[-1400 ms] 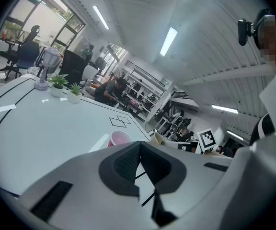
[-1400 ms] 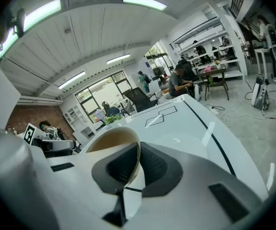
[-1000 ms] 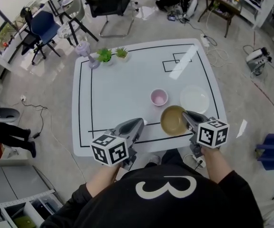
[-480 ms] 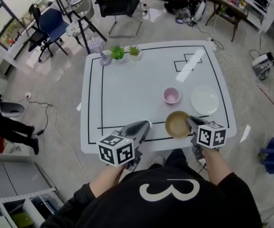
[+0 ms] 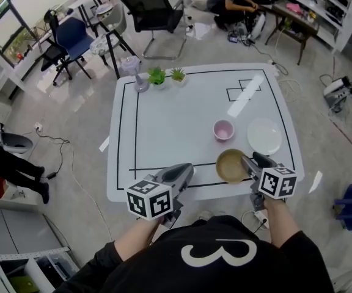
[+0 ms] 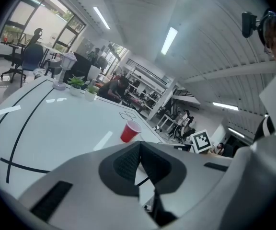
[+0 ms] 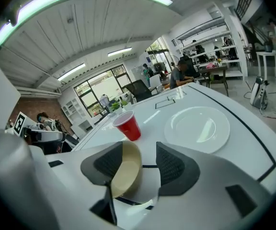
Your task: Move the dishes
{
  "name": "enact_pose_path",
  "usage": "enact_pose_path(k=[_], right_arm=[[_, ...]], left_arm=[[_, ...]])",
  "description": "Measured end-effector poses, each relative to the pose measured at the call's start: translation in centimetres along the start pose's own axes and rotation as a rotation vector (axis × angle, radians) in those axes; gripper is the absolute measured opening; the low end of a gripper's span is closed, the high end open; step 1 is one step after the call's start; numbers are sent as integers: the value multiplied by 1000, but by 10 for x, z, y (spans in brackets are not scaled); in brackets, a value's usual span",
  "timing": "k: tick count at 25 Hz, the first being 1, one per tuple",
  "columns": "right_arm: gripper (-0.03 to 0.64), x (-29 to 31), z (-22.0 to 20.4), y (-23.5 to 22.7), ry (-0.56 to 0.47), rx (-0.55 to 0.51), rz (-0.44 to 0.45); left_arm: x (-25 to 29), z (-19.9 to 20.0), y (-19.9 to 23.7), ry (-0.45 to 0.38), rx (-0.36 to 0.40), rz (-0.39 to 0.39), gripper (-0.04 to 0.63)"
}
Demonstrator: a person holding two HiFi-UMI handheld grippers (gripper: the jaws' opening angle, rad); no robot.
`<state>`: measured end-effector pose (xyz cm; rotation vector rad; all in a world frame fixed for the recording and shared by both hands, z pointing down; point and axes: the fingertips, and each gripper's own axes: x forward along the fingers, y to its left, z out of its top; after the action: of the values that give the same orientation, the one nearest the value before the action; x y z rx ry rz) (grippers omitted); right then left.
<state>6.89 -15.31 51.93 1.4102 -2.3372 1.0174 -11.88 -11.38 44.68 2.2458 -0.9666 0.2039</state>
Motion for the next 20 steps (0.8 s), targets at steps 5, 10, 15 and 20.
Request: enact_pose_path(k=[5,10,15,20], right_arm=[[186,-31,20,11,-107,-67,59],[18,-79,29,25,-200,-115,135],[8,-124,34,51,-246,-130,293],[8,-175,25,83,-241,-234,405]], left_arm=[[1,4,-19,-19,-2,-33,3],[-1,4,-55,-38,37,-50,2],[1,5,-96,-58,85,-72,3],[-6,-1,-148,-84,139,-121,3]])
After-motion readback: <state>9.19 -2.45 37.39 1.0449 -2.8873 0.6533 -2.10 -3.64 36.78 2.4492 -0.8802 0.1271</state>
